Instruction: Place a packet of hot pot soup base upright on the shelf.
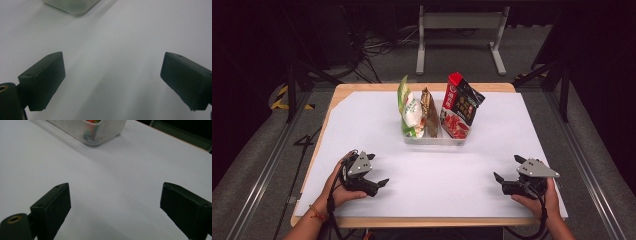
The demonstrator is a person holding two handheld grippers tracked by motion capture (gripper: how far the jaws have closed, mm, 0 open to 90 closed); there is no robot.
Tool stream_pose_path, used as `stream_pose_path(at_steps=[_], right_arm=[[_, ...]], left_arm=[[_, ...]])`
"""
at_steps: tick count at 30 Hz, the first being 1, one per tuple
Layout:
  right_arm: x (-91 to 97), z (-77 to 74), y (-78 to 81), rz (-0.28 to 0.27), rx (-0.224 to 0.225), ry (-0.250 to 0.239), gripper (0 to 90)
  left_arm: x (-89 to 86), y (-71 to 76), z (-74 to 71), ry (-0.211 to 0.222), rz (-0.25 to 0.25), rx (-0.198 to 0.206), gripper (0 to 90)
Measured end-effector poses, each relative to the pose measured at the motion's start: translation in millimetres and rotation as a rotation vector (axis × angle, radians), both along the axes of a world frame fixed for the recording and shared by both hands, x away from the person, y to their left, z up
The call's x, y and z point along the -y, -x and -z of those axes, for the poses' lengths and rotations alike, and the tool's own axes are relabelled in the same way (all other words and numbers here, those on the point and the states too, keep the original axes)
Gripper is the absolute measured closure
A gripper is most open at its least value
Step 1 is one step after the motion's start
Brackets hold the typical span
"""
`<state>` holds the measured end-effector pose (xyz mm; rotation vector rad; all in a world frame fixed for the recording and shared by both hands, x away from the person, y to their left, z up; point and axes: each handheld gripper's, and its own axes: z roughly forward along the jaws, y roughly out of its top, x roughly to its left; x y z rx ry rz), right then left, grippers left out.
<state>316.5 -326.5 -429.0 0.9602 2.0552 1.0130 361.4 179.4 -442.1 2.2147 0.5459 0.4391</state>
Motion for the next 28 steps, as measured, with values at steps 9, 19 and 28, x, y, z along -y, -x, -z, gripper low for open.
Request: stream_pose_path(at_steps=[9, 19, 28], right_arm=[[-2.4, 0.6, 0.5, -0.01, 0.002, 0.001, 9.8], [-4.6, 3.7, -1.6, -0.006, -0.004, 0.025, 10.0], [-3.8, 4.7, -1.3, 0.0, -0.007, 0.024, 10.0]], left_arm=[[-0.4, -0.6, 0.2, 0.002, -0.006, -0.005, 6.3], [-1.2, -0.7, 0.3, 0.004, -0.009, -0.01, 6.2], [0.4, -2.5, 1.1, 0.003, -0.011, -0.016, 6.2]])
